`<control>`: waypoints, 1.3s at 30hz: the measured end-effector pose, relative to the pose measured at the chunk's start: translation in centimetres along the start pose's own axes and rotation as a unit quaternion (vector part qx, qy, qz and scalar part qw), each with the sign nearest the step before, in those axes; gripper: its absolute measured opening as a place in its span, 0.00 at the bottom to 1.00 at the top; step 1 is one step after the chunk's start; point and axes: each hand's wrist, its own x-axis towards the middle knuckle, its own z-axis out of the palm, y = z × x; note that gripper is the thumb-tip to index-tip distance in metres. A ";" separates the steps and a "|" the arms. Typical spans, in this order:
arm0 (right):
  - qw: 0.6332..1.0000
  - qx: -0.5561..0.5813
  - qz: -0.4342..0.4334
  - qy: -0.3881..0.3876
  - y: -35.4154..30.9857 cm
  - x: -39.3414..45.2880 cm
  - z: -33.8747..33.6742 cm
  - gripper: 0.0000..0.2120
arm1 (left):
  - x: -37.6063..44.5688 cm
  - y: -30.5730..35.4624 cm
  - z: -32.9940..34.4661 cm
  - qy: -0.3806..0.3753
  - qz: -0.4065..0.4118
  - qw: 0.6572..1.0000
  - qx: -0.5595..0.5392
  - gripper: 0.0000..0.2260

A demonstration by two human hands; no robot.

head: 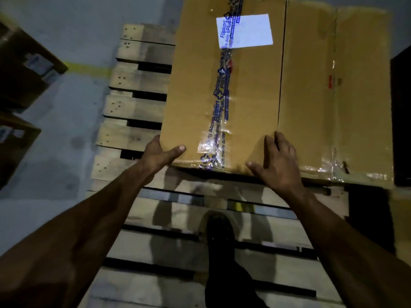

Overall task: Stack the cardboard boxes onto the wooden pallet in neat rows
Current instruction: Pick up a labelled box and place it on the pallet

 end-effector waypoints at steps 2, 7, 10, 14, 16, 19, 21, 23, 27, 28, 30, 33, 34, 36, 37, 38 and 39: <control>1.000 -0.016 -0.008 -0.026 0.8 -1.5 0.7 0.49 | -0.8 -0.7 0.2 0.010 0.003 1.000 -0.025 0.25; 0.998 -0.054 -0.010 -0.001 1.4 -2.9 2.0 0.43 | -0.8 -0.7 1.0 -0.005 -0.044 0.990 -0.137 0.23; 0.997 -0.067 0.000 0.027 1.3 -2.9 2.4 0.40 | -0.3 -0.8 1.0 -0.005 -0.056 0.982 -0.182 0.22; 0.996 -0.087 -0.002 0.029 1.1 -2.9 2.1 0.37 | 0.1 -0.8 1.1 -0.008 -0.060 0.979 -0.195 0.19; 0.995 -0.087 -0.005 0.040 0.9 -2.9 1.9 0.35 | 0.5 -0.7 1.0 -0.010 -0.058 0.978 -0.200 0.18; 0.996 -0.078 -0.003 0.045 0.6 -3.0 1.6 0.34 | 0.8 -0.7 0.9 -0.011 -0.061 0.978 -0.198 0.20; 0.996 -0.080 -0.002 0.043 0.5 -3.0 1.4 0.34 | 0.9 -0.7 0.9 -0.009 -0.062 0.978 -0.200 0.22; 0.996 -0.080 -0.002 0.044 0.4 -3.1 1.3 0.33 | 1.0 -0.8 1.0 -0.008 -0.061 0.977 -0.203 0.22; 0.995 -0.074 -0.008 0.060 0.4 -3.0 1.4 0.32 | 1.1 -0.8 0.8 -0.009 -0.058 0.977 -0.204 0.23; 0.995 -0.079 -0.007 0.062 0.4 -3.0 1.4 0.32 | 1.1 -0.8 0.8 -0.011 -0.056 0.978 -0.203 0.23; 0.994 -0.090 0.002 0.056 0.5 -2.8 1.3 0.33 | 1.0 -0.6 0.8 -0.009 -0.058 0.978 -0.200 0.23; 0.993 -0.102 0.002 0.056 0.6 -2.5 1.4 0.33 | 1.0 -0.3 0.8 0.000 -0.068 0.978 -0.198 0.24; 0.992 -0.108 -0.007 0.063 0.7 -2.5 1.4 0.33 | 1.0 -0.2 0.9 0.002 -0.069 0.979 -0.194 0.24; 0.991 -0.111 -0.014 0.069 0.8 -2.6 1.5 0.33 | 1.1 -0.3 1.0 0.010 -0.064 0.981 -0.180 0.24; 0.992 -0.110 -0.013 0.065 0.8 -2.6 1.5 0.35 | 1.0 -0.3 1.1 0.017 -0.063 0.983 -0.170 0.24; 0.992 -0.111 -0.010 0.058 0.8 -2.7 1.5 0.36 | 1.0 -0.4 1.1 0.027 -0.062 0.985 -0.158 0.24; 0.992 -0.114 -0.006 0.047 0.6 -2.8 1.6 0.39 | 0.9 -0.3 1.1 0.039 -0.059 0.987 -0.145 0.24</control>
